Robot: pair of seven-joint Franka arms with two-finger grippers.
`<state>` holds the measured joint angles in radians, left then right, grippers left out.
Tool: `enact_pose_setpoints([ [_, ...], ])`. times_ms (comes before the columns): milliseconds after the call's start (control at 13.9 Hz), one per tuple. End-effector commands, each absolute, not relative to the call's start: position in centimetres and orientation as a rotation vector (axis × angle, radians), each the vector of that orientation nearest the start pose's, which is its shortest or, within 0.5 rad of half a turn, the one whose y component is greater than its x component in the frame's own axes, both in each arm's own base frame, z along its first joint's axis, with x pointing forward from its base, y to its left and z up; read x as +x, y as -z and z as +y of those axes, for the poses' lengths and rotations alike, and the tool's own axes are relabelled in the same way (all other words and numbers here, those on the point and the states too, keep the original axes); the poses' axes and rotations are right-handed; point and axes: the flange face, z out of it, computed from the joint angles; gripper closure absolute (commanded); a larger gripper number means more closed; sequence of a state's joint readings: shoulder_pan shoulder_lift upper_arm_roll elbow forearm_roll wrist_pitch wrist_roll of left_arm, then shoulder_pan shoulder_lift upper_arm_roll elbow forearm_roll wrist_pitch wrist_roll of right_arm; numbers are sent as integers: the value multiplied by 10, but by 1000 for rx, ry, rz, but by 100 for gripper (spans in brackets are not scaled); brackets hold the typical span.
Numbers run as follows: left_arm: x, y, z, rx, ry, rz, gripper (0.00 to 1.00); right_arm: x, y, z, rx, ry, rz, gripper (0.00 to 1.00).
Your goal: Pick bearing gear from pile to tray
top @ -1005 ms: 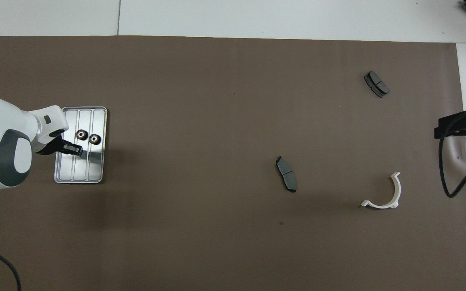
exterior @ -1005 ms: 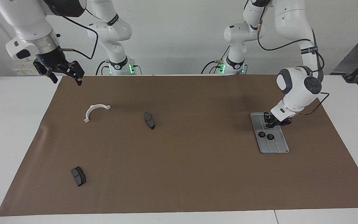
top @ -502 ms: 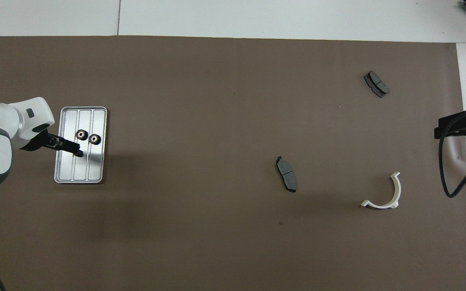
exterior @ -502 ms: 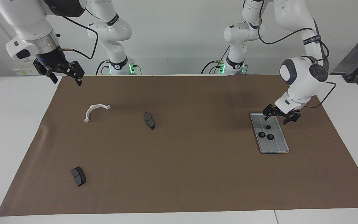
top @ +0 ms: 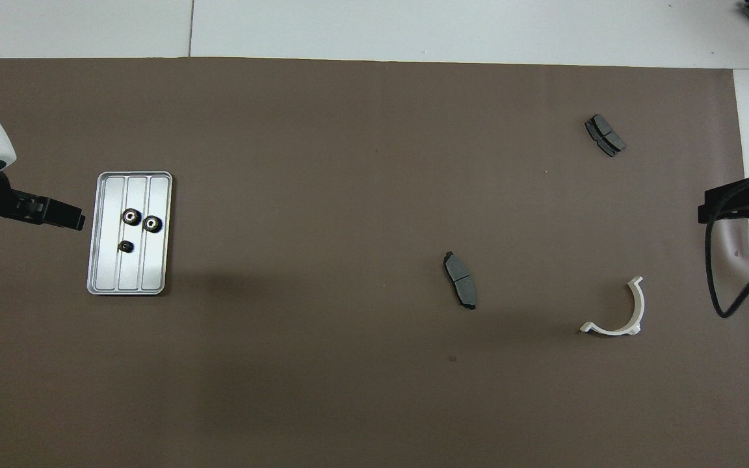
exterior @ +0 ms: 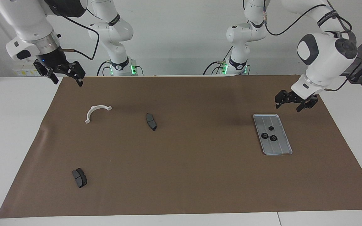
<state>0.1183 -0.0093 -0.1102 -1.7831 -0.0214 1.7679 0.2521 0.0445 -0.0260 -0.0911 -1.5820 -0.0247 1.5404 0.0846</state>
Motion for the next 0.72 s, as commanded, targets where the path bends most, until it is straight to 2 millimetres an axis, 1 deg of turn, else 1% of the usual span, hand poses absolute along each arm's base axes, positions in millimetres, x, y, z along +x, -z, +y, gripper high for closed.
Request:
enact_pose_setpoints([
  [0,531,-585,-1,-3144,32,343,0,539,-631,-29,-3142,-22,174,0],
  [144,528,-595,-2,-3140,48,313,0,538,-631,-29,-3142,-24,174,0],
  [287,531,-606,-2,-3135,96,244,0,538,-632,-29,-3142,-20,174,0],
  [359,531,-605,-1,-3138,101,215,0,538,-632,-29,-3142,-22,174,0],
  [431,530,-603,4,-3140,90,198,0,538,-632,-29,-3142,-22,174,0],
  [502,529,-606,6,-3141,101,184,0,538,-632,-29,-3142,-20,174,0],
  [646,529,-606,-1,-3135,113,227,0,538,-632,-30,-3142,-20,176,0],
])
